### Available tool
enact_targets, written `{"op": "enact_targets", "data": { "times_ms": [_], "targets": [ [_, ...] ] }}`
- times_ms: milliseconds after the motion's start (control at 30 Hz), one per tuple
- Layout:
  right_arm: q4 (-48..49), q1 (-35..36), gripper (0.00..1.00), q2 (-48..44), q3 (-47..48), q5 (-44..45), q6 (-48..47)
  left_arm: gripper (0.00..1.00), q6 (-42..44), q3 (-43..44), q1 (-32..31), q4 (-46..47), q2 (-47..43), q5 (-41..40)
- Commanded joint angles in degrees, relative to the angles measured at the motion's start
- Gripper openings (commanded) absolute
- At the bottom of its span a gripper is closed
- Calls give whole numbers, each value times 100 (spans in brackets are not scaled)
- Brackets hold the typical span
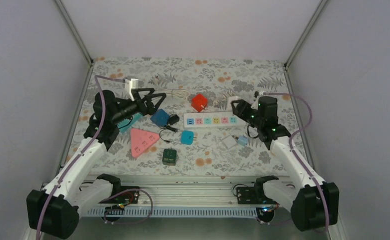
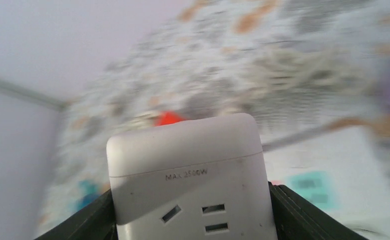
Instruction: Insert the plug
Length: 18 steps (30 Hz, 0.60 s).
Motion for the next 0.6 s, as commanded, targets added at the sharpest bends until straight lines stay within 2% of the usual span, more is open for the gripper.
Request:
{"op": "enact_targets", "data": {
  "times_ms": [0, 133, 267, 433, 567],
  "targets": [
    [1990, 750, 65, -296, -125, -1581, 1129, 100, -1436, -292, -447, 1411, 151, 336],
    [3152, 1374, 67, -296, -60, -2046, 1695, 100, -2307, -460, -887, 2208, 338, 229],
    [4086, 1660, 67, -106, 12, -2475, 2331, 100, -2872, -508, -1167, 2811, 508, 228],
    [4741, 1930, 68, 258, 259, -2639, 2906, 100, -3964, -466, -1450, 4839, 1198, 927],
    [5454, 2055, 69, 521, 347, -2690, 3412, 100, -4201, -241, -1590, 5189, 1667, 1033]
  ]
}}
